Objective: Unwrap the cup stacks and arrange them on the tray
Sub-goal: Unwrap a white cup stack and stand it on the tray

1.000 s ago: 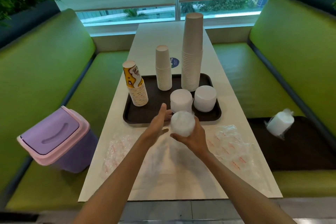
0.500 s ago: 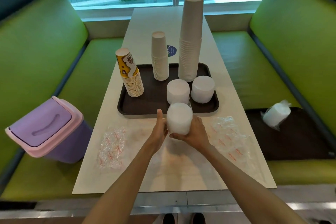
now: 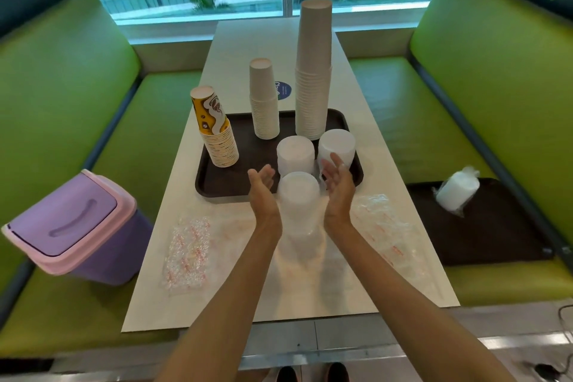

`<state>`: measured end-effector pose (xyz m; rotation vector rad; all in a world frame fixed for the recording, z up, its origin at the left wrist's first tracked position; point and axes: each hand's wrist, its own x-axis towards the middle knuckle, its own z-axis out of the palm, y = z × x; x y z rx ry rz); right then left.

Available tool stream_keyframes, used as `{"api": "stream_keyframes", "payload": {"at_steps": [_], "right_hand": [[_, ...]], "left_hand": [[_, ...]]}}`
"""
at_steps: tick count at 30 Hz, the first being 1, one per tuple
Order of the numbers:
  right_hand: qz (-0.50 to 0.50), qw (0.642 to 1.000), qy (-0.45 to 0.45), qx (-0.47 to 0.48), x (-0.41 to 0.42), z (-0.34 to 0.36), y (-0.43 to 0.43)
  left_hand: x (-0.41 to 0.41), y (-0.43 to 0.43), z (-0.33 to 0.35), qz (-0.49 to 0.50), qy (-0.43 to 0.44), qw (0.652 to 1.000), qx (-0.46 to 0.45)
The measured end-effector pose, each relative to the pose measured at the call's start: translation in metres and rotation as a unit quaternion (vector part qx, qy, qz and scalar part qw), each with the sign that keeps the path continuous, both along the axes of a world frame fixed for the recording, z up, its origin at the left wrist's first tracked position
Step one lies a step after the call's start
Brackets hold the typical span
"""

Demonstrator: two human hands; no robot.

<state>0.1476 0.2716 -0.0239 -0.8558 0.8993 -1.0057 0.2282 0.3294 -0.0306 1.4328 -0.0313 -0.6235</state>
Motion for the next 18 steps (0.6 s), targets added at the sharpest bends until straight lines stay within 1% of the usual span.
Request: {"api": "stream_keyframes", "payload": {"at_steps": [2, 6, 12, 18], "right_hand": [[-0.016, 0.999, -0.021, 0.038, 0.009, 0.003, 0.004], [-0.037, 0.995, -0.019, 0.091, 0.024, -0.007, 0.009], [-0.036, 0.995, 0.01, 0.093, 0.03, -0.027, 0.016], [-0.04, 0.995, 0.04, 0.077, 0.032, -0.053, 0.02]], "left_hand": [[-0.006, -0.006, 0.007, 0.008, 0.017, 1.0, -0.017], [-0.012, -0.014, 0.004, 0.014, 0.051, 0.998, -0.029], [-0.023, -0.018, -0.009, 0.028, 0.093, 0.994, -0.043], [-0.028, -0.016, -0.032, 0.042, 0.076, 0.996, -0.018]]}}
